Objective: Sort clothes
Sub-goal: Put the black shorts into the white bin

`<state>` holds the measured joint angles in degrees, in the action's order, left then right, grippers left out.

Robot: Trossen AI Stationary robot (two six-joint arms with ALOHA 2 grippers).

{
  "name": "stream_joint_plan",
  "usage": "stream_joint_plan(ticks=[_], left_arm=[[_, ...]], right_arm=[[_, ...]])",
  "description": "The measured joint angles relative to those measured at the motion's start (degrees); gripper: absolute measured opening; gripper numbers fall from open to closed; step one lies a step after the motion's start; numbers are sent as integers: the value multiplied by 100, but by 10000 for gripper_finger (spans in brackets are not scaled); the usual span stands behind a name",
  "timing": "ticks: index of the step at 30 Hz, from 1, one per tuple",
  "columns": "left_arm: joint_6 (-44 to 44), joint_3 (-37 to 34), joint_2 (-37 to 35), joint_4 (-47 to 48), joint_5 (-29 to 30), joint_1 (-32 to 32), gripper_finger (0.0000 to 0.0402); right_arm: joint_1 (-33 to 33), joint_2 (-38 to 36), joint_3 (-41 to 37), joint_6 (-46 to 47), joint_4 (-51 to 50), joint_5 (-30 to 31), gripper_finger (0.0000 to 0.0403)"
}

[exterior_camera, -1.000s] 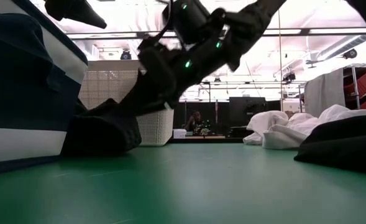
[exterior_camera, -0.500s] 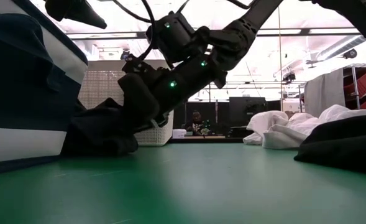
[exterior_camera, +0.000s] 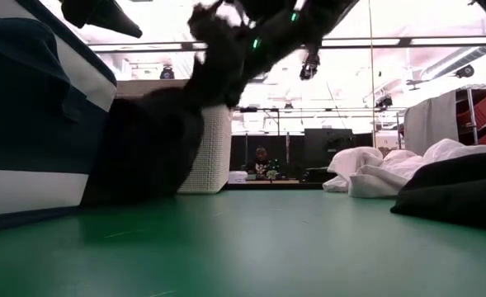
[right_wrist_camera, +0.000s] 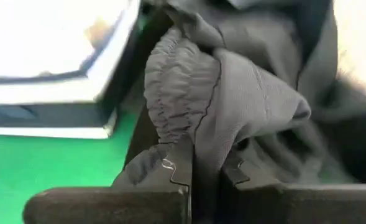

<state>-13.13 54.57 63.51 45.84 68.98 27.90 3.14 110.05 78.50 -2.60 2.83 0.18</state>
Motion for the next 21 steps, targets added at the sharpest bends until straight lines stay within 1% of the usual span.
stream_joint_plan(ticks=[2, 7, 10, 14, 17, 21], left_arm=[[3, 0, 0, -35, 190, 2, 117], [42, 2, -31, -197, 928, 9, 117], [58, 4, -53, -271, 1233, 23, 117], [61, 4, -79, -275, 1317, 35, 117], [59, 4, -80, -281, 1320, 39, 117], [61, 4, -81, -286, 1319, 39, 117]], right_arm=[[19, -275, -90, -68, -101, 3, 14], [88, -1025, -409, -195, -131, 168, 14], [152, -1475, -576, -228, -169, 174, 13], [259, -2056, -709, -354, -182, 215, 13], [373, -2467, -717, -525, -262, 442, 13], [506, -2932, -679, -843, -307, 589, 13]])
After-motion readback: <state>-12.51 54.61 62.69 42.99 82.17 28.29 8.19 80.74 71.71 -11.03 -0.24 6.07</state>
